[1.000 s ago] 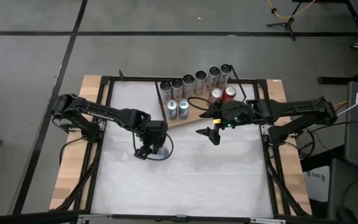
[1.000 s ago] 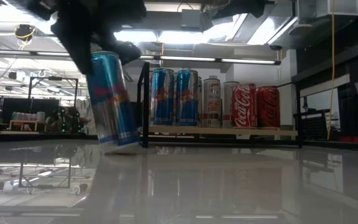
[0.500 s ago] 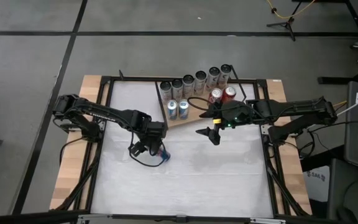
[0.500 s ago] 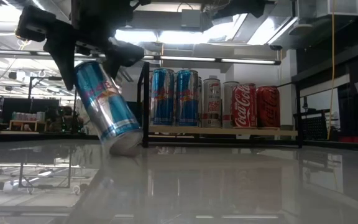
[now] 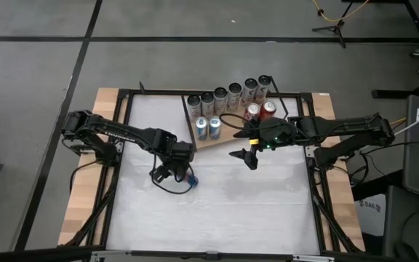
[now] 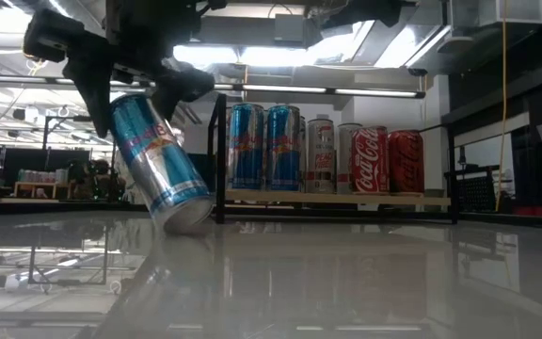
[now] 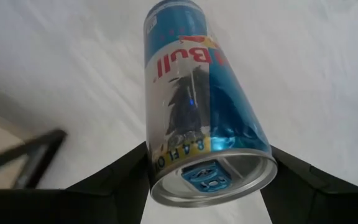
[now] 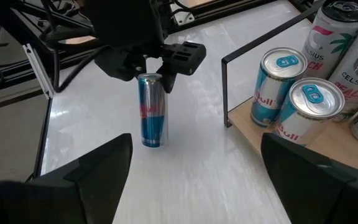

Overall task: Place canned beverage on shelf
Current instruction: Put the blue soda can on the shelf aligned with the other blue soda cans

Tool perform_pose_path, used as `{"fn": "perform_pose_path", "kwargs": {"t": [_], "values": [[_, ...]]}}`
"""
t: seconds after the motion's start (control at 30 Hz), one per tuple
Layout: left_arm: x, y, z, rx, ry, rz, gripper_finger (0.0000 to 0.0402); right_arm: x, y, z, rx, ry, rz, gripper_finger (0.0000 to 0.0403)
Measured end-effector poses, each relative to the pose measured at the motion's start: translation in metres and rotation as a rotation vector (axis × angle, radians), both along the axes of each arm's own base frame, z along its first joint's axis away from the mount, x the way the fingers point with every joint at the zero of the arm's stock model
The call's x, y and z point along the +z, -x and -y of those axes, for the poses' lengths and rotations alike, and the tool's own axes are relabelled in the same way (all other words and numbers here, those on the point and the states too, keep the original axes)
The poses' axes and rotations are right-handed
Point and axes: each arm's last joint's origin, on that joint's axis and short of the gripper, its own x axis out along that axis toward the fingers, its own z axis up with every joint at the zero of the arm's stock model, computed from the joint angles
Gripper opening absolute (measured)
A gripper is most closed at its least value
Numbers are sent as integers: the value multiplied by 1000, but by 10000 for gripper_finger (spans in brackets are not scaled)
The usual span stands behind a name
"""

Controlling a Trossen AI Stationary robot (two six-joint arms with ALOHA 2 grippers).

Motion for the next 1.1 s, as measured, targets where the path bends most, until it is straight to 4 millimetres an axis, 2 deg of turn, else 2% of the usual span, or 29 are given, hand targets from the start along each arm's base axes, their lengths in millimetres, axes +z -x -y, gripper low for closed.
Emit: {"fn": "perform_pose_path", "kwargs": {"t": [0.23, 0.6, 0.97, 1.1], "values": [[-1, 10, -1, 100, 4, -113, 243, 0, 0, 0, 0, 0, 0, 347], [-2, 20, -2, 128, -9, -219, 243, 0, 0, 0, 0, 0, 0, 347], [-1, 18, -1, 235, 11, -205, 243, 0, 0, 0, 0, 0, 0, 347], [7, 18, -1, 259, 8, -224, 243, 0, 0, 0, 0, 0, 0, 347]]}}
